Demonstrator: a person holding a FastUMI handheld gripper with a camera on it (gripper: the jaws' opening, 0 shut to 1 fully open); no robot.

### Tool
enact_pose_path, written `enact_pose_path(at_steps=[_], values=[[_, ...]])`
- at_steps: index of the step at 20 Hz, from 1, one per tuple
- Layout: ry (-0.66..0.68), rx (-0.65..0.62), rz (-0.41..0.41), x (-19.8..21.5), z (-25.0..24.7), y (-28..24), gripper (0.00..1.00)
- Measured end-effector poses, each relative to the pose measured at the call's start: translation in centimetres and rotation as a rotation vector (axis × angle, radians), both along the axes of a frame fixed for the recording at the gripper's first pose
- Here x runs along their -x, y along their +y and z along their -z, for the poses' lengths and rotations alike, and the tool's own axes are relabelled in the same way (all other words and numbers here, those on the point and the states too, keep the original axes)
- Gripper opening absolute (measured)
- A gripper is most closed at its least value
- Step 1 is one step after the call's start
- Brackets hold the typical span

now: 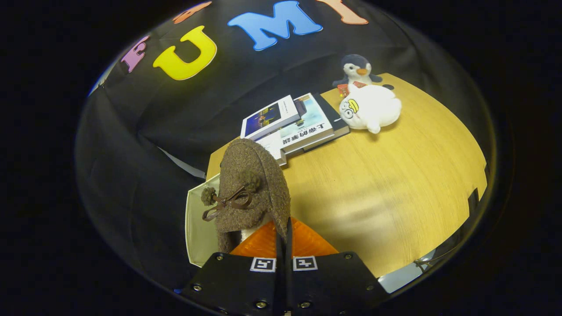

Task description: Open the storage box then place both shoes into the box .Put the left shoe in first, then the right shoe, with the right side of both shoes facing outward in a uniform manner.

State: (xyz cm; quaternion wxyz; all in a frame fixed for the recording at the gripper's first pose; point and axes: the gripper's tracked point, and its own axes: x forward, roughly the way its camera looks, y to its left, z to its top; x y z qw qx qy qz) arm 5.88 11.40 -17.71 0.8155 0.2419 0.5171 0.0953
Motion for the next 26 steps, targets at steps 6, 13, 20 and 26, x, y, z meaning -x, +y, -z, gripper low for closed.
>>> enact_pose_path(at_steps=[6, 13, 20, 26], values=[[-0.028, -0.030, -0.043, -1.0, -1.4, 6.4, 0.00], [-0.004, -0.040, -0.103, -0.9, 0.5, 12.6, 0.00], [0.010, -0.010, -0.112, 0.1, 2.3, 14.6, 0.02], [-0.093, -0.030, -0.139, 0.0, 0.0, 15.2, 0.98]])
